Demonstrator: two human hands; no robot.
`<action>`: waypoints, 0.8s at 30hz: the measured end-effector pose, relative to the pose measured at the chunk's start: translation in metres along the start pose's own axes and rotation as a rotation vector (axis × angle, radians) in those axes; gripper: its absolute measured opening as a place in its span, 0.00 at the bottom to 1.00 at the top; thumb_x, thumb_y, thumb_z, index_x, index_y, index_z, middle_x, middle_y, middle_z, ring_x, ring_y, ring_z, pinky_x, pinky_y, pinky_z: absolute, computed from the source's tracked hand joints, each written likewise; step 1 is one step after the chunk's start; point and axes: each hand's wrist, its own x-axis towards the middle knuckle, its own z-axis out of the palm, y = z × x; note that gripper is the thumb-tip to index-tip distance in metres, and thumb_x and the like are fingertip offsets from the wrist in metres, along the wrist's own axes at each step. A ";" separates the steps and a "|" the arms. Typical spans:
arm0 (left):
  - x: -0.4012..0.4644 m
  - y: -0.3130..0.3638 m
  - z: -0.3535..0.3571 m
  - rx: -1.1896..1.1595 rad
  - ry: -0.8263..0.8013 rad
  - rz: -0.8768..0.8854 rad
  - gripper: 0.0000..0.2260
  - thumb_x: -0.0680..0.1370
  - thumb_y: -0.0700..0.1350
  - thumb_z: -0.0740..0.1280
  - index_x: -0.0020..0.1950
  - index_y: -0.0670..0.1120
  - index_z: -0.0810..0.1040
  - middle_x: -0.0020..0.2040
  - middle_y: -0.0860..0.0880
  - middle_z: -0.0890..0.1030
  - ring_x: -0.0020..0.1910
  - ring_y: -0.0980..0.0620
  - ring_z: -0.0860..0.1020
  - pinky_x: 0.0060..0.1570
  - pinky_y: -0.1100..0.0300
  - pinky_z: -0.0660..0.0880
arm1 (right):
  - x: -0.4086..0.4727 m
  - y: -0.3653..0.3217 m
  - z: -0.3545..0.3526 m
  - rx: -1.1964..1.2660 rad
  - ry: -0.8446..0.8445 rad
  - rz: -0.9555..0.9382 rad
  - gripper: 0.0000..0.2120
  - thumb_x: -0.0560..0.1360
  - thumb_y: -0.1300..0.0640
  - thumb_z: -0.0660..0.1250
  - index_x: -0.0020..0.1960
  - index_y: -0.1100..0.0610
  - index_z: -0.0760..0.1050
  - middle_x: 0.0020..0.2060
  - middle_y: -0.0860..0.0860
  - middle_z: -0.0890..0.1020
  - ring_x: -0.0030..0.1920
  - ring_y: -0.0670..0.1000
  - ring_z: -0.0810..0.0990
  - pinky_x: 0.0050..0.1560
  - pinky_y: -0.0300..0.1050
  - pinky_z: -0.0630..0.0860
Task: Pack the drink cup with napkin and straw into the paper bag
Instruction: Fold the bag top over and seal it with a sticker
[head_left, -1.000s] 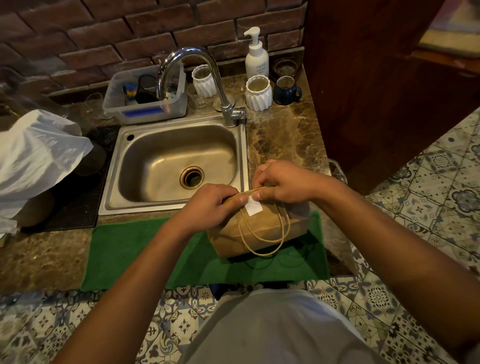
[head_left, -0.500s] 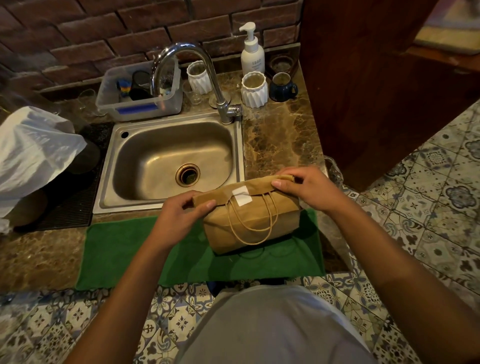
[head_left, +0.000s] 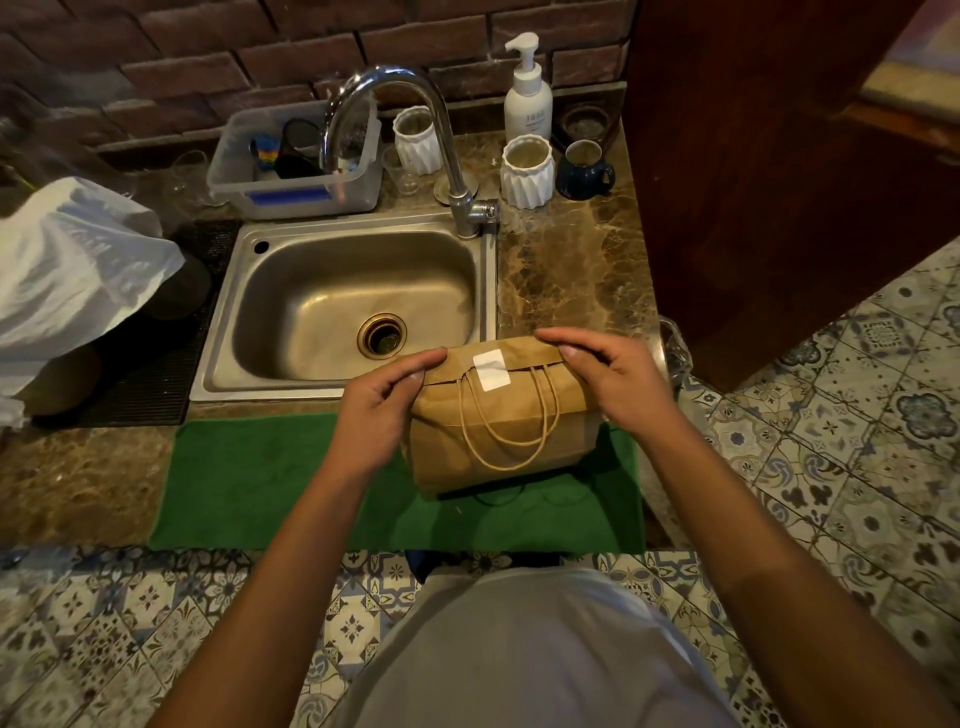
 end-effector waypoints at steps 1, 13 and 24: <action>-0.001 0.002 0.000 -0.010 -0.010 -0.008 0.16 0.82 0.34 0.62 0.61 0.51 0.82 0.58 0.58 0.84 0.57 0.66 0.81 0.55 0.72 0.75 | 0.000 0.000 -0.001 0.011 0.003 0.007 0.16 0.82 0.65 0.65 0.63 0.50 0.81 0.57 0.41 0.84 0.59 0.33 0.80 0.59 0.29 0.74; 0.002 0.009 0.002 -0.037 -0.021 -0.008 0.16 0.82 0.34 0.62 0.60 0.52 0.83 0.57 0.58 0.84 0.58 0.65 0.81 0.56 0.70 0.76 | -0.003 -0.006 -0.003 0.106 -0.044 0.124 0.17 0.82 0.62 0.66 0.62 0.43 0.81 0.59 0.40 0.82 0.60 0.34 0.79 0.54 0.29 0.75; -0.004 0.029 -0.005 0.022 -0.092 0.113 0.18 0.82 0.34 0.63 0.56 0.55 0.84 0.52 0.66 0.85 0.57 0.63 0.81 0.57 0.66 0.77 | -0.004 -0.028 0.007 -0.255 0.077 -0.003 0.10 0.72 0.51 0.79 0.51 0.51 0.84 0.44 0.44 0.82 0.45 0.43 0.80 0.46 0.43 0.74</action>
